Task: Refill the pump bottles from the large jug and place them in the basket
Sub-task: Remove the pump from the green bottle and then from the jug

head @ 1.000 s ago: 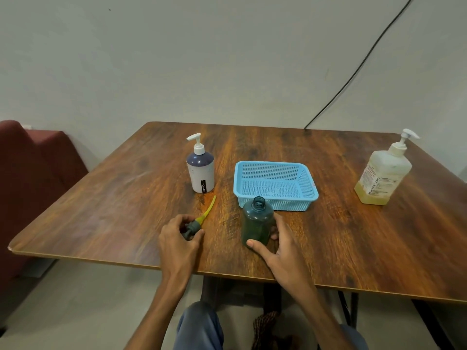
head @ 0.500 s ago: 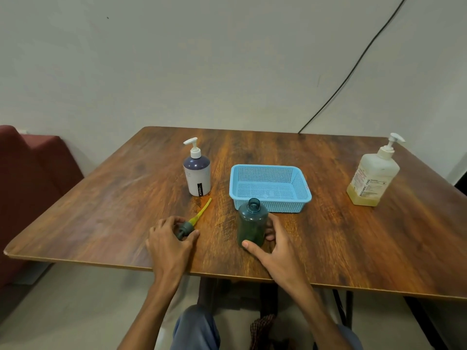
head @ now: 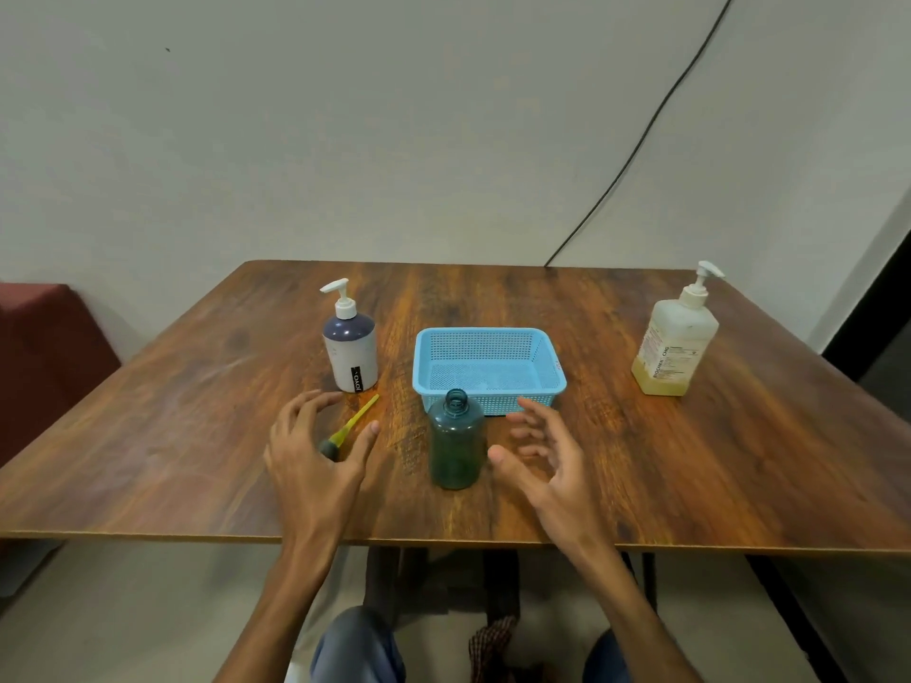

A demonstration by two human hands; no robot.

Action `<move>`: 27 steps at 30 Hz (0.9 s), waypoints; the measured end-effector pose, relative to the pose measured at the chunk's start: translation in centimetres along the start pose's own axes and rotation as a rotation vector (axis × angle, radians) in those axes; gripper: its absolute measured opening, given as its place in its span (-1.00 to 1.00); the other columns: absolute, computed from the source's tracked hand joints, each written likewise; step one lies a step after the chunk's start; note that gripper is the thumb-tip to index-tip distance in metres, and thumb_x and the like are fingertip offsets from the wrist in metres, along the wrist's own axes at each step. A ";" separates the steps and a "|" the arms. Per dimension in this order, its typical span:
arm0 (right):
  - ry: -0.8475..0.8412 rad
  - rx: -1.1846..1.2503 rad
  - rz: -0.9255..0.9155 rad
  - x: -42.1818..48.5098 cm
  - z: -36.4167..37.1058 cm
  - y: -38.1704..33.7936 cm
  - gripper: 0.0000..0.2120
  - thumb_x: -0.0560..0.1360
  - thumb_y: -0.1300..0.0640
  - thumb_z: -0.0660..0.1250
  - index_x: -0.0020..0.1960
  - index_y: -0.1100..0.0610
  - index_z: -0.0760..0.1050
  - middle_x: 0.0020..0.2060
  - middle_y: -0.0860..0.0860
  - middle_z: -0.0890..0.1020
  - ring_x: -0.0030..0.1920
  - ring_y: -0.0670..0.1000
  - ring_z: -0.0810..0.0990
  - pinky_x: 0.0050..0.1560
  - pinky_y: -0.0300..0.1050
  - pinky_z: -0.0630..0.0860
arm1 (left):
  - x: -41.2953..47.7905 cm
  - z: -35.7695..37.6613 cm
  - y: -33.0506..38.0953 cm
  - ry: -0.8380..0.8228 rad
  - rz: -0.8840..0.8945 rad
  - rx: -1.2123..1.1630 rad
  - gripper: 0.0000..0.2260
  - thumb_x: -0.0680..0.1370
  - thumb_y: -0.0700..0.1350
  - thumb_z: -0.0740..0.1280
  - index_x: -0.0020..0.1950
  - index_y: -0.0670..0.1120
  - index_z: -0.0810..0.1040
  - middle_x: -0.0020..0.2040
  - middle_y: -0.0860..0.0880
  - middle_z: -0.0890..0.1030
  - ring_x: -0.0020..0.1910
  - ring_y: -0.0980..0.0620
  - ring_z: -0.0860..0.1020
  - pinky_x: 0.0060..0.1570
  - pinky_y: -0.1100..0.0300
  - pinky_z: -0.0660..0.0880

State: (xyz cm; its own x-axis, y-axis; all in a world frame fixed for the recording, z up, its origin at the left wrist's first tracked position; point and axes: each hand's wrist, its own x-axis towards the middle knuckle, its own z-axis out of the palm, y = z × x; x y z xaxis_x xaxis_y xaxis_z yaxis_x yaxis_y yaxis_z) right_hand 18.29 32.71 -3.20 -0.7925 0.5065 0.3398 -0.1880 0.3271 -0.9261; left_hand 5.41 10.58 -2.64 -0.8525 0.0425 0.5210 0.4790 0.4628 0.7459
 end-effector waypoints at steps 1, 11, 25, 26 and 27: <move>0.025 0.007 -0.012 0.2 -0.6 -0.3 -0.40 0.41 -0.15 0.50 0.40 -0.10 0.44 0.19 -0.15 0.61 0.20 -0.05 0.58 0.18 0.00 0.57 | 0.0 0.0 1.2 0.004 0.040 -0.053 -0.55 0.47 0.16 0.52 0.25 -0.04 0.59 0.29 -0.07 0.54 0.31 -0.02 0.47 0.32 -0.10 0.47; 0.382 -0.106 -0.070 4.4 -7.1 -1.4 -0.63 0.51 0.16 0.48 0.29 0.00 0.53 0.10 -0.11 0.62 0.12 -0.11 0.59 0.10 -0.05 0.61 | 0.7 5.4 13.2 -0.253 0.310 -0.353 -0.71 0.51 0.01 0.51 0.20 0.01 0.59 0.16 0.20 0.61 0.20 0.20 0.56 0.18 0.32 0.53; 0.708 -0.451 0.097 14.8 -14.8 4.9 -0.07 0.19 -0.01 0.67 0.42 0.07 0.27 0.24 0.01 0.44 0.23 0.03 0.42 0.17 0.07 0.49 | 2.6 18.8 17.2 -0.506 0.159 -0.366 -0.70 0.46 -0.04 0.56 0.14 0.10 0.59 0.06 0.25 0.60 0.06 0.28 0.57 0.00 0.45 0.46; 0.704 -0.428 0.109 15.2 -15.0 5.1 -0.08 0.20 0.00 0.67 0.42 0.06 0.27 0.24 0.01 0.45 0.22 0.03 0.44 0.11 0.05 0.50 | 2.6 19.2 17.2 -0.511 0.148 -0.372 -0.70 0.46 -0.05 0.56 0.15 0.08 0.60 0.06 0.23 0.61 0.06 0.26 0.57 -0.05 0.51 0.45; 0.698 -0.402 0.115 15.6 -15.1 5.3 -0.11 0.21 0.02 0.66 0.41 0.06 0.27 0.23 0.01 0.47 0.20 0.03 0.46 0.05 0.00 0.49 | 2.7 19.6 17.2 -0.519 0.139 -0.378 -0.69 0.47 -0.06 0.56 0.17 0.06 0.60 0.08 0.20 0.61 0.06 0.24 0.58 -0.07 0.55 0.45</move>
State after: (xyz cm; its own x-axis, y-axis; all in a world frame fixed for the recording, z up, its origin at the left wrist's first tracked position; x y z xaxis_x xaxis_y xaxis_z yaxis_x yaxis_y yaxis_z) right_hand 13.69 54.44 -0.30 -0.2245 0.8918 0.3927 0.2006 0.4367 -0.8770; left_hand 7.24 36.02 3.44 -0.7225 0.5447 0.4258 0.5521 0.0837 0.8296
